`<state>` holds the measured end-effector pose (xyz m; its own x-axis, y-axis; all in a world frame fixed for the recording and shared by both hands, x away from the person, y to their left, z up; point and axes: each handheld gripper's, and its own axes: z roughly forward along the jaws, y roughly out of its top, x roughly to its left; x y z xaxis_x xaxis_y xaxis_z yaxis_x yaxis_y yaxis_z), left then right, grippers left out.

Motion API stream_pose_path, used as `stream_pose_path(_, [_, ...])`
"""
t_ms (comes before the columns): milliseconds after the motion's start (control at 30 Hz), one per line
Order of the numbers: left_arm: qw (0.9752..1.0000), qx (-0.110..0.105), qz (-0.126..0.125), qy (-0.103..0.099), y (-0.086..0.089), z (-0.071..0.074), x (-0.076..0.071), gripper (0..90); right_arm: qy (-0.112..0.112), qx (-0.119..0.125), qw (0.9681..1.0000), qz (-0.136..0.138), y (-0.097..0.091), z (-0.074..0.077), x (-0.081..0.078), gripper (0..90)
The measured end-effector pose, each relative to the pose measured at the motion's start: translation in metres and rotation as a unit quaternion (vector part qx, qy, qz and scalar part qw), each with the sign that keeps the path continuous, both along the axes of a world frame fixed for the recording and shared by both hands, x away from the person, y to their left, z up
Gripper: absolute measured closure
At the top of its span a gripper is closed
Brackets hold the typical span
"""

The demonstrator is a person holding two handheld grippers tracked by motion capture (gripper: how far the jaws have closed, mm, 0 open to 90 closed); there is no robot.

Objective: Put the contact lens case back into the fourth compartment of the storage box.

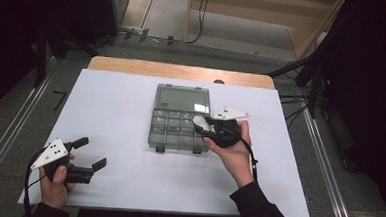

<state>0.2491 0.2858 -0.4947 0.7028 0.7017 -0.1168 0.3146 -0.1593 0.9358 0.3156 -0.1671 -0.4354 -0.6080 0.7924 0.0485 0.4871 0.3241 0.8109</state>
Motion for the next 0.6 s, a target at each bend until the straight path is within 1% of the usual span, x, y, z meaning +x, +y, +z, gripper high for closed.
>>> stream_pose_path(233, [1.0, -0.001, -0.001, -0.001, 0.0, 0.0, 0.0, 0.0, 0.001, 0.004, 0.9998, -0.019, -0.007, -0.001, 0.007, 46.6])
stream_pose_path(333, [1.0, -0.002, -0.001, -0.001, 0.0, 0.0, 0.0, 0.0, 0.001, 0.007, 0.9997, -0.022, -0.01, -0.001, 0.01, 46.6])
stream_pose_path(400, [1.0, -0.002, -0.001, -0.001, 0.0, 0.0, 0.0, 0.0, -0.001, 0.004, 0.9996, -0.027, -0.011, -0.002, 0.012, 46.6])
stream_pose_path(600, [1.0, -0.003, -0.001, -0.001, 0.0, 0.0, 0.0, 0.0, 0.006, 0.005, 0.9993, -0.038, -0.015, -0.003, 0.02, 46.5])
